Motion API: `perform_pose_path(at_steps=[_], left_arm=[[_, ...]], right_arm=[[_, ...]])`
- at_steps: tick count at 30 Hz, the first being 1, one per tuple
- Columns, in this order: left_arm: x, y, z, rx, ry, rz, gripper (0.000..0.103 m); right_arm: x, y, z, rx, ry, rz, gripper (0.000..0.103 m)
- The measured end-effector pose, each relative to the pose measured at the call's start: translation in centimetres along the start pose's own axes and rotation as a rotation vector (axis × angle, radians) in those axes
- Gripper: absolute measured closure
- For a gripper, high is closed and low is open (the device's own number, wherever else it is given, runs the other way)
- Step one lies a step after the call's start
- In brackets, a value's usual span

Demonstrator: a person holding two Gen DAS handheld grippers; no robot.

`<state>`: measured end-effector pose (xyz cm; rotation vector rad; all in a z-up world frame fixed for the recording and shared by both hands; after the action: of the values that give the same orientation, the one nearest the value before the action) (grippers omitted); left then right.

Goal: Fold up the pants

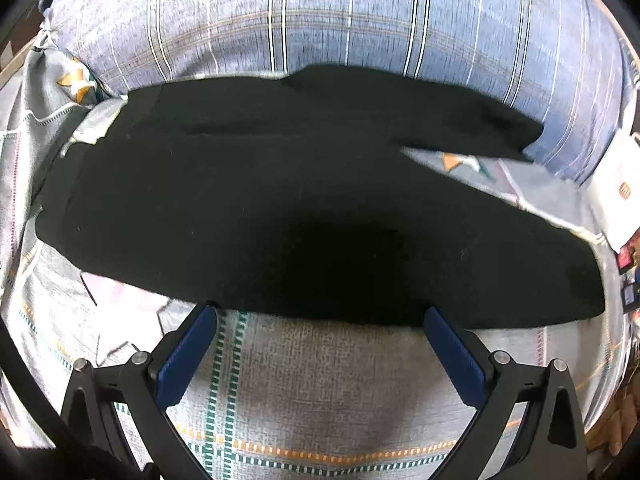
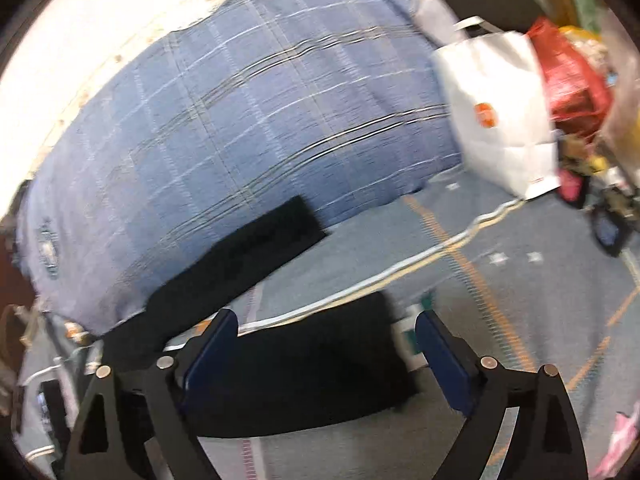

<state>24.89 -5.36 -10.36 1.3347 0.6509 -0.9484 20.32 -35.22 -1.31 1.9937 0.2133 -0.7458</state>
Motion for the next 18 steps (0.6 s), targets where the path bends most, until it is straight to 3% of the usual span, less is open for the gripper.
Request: perform_pose_path(at_steps=[2,8,11,13,18], left_arm=[[-0.5,0.4,-0.3,0.003,0.007,0.021,0.000],[-1.0,0.8,-1.3,-0.047,-0.017,0.019,0.000],[-1.4,1.1,-1.4,-0.057,-0.026,0.016,0.000],[-1.4,1.4,-1.2,-0.063,-0.038,0.015,0.000],[-1.1,1.3,-1.1,-0.069,-0.042,0.002,0.000]], right_arm=[[0.7,0.7,-1.1,0.017,0.056,-0.014,0.011],[8.4,4.1,-6.2,0.119,0.205,-0.189,0.012],[14.6,5.1,-7.2,0.142,0.187,-0.283,0.020],[17.4,5.0,-7.0,0.189,0.170,-0.332,0.031],[21.6,4.9,-5.4,0.329,0.151,-0.383,0.033]])
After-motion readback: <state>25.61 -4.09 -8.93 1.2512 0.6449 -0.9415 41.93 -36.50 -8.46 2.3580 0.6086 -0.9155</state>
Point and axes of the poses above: each gripper's, at about its wrist camera, not at the fingertips, and x roughly the way its jaws point, z to its right, y to its top, the point moved 9 cm from there along x, roughly the way its jaws point, and after that the axes turned 4 degrees about z, right-handed, at the moved point
